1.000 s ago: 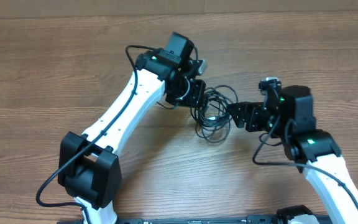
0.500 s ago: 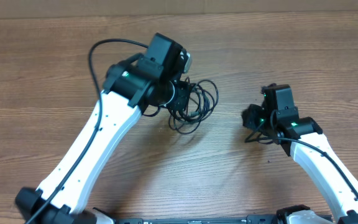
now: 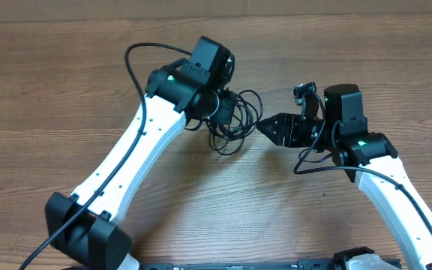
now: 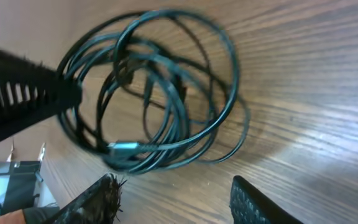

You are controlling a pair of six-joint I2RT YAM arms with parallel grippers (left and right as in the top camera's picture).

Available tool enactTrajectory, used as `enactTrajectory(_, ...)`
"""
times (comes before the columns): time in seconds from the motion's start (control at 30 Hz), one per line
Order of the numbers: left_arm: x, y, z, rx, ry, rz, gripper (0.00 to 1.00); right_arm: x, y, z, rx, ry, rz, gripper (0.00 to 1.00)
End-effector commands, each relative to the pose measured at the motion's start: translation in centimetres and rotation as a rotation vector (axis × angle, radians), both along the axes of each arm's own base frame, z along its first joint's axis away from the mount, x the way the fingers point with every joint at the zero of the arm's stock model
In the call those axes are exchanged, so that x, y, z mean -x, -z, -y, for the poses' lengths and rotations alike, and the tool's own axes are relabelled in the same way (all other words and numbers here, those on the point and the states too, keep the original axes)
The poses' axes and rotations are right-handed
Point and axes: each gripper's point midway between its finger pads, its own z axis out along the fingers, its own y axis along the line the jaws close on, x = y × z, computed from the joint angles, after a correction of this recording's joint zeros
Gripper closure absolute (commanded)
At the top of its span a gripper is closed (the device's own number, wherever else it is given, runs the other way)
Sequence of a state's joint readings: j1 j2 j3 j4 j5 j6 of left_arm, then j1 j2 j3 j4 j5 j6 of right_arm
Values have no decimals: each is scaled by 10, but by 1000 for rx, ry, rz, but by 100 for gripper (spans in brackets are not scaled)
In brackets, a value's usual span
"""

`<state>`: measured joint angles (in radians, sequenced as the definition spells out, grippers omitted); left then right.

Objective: Untangle cables

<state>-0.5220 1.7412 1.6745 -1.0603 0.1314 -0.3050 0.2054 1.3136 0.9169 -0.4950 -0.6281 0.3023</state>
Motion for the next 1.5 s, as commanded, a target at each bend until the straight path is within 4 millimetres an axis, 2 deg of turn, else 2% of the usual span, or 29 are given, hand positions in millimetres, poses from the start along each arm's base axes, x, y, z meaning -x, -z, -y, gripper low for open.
enactTrajectory(0.0, 1, -16, 25, 117, 43, 13, 96, -4, 0, 6, 48, 21, 14, 44)
enactTrajectory(0.13, 14, -30, 47, 218, 115, -15, 96, -8, 28, 27, 178, 113, -52, 44)
enactTrajectory(0.2, 23, -34, 51, 251, 138, -43, 96, -11, 39, 37, 239, 153, -70, 45)
enactTrajectory(0.33, 35, -31, 34, 190, 132, -77, 96, -19, 58, 65, 384, 257, -85, 53)
enactTrajectory(0.4, 41, -25, 11, 108, 90, -103, 96, -22, 67, 90, 477, 392, -120, 56)
enactTrajectory(0.5, 44, -24, -3, 70, 76, -115, 96, -22, 68, 102, 508, 472, -137, 56)
enactTrajectory(0.57, 45, -25, -4, 74, 84, -113, 96, -22, 65, 85, 428, 420, -143, 56)
enactTrajectory(0.63, 43, -26, -3, 75, 87, -102, 96, -19, 55, 53, 291, 268, -127, 53)
enactTrajectory(0.7, 39, -26, -4, 58, 78, -80, 96, -11, 36, 17, 129, 92, -91, 48)
enactTrajectory(0.77, 34, -26, -5, 45, 57, -59, 96, -6, 20, -2, 21, 0, -69, 47)
enactTrajectory(0.87, 34, -28, 3, 70, 65, -53, 96, -2, 5, -16, -63, -84, -32, 44)
enactTrajectory(1.0, 43, -34, 26, 119, 118, -47, 96, -6, 9, -14, -23, -60, -16, 41)
enactTrajectory(1.13, 49, -43, 49, 201, 180, -41, 96, -13, 35, 4, 160, 50, -29, 39)
enactTrajectory(1.2, 49, -44, 49, 206, 182, -41, 96, -13, 50, 19, 275, 112, -52, 41)
enactTrajectory(1.27, 47, -41, 43, 183, 165, -44, 96, -13, 68, 44, 413, 227, -102, 46)
enactTrajectory(1.33, 42, -33, 24, 100, 112, -38, 96, -9, 80, 82, 558, 421, -169, 46)
enactTrajectory(1.37, 38, -28, 12, 43, 79, -29, 96, -6, 82, 94, 600, 477, -184, 46)
enactTrajectory(1.4, 32, -23, -9, -53, 20, -12, 96, -3, 83, 112, 661, 567, -203, 46)
enactTrajectory(1.47, 24, -18, -44, -195, -102, 12, 96, 2, 83, 129, 724, 641, -213, 44)
